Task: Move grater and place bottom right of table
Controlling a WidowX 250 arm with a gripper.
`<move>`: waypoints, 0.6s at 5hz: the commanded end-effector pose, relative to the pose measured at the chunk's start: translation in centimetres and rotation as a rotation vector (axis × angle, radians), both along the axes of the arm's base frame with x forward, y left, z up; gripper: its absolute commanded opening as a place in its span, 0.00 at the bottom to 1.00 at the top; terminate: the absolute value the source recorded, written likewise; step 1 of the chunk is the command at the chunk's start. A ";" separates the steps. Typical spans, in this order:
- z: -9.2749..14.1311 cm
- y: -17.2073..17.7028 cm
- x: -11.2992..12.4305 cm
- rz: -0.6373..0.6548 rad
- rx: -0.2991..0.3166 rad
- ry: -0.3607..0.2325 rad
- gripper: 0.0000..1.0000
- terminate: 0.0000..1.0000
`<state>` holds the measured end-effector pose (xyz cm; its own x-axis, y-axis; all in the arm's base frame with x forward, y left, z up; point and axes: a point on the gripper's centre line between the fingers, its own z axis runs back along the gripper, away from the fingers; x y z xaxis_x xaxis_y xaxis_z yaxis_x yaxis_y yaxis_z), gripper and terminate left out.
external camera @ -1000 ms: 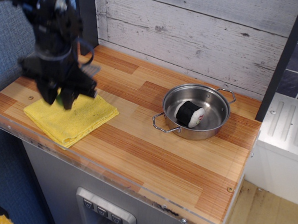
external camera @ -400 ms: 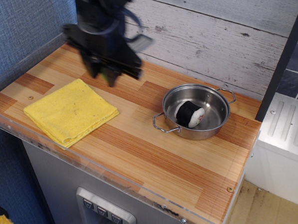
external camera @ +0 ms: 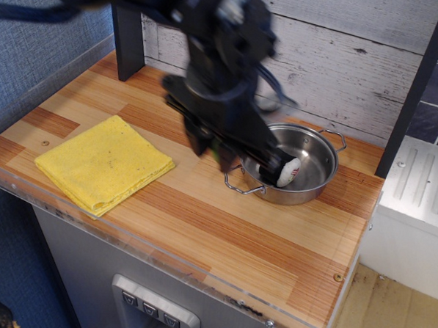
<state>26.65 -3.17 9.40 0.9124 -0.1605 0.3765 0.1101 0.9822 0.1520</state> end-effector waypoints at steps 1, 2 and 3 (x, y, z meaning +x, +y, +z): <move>-2.1 -4.9 -2.8 -0.098 -0.011 0.043 0.00 0.00; -4.2 -5.8 -3.2 -0.128 0.000 0.083 0.00 0.00; -5.8 -6.1 -3.2 -0.141 0.012 0.117 0.00 0.00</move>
<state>24.40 -9.08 2.20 0.9288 -0.2888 0.2321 0.2593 0.9541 0.1497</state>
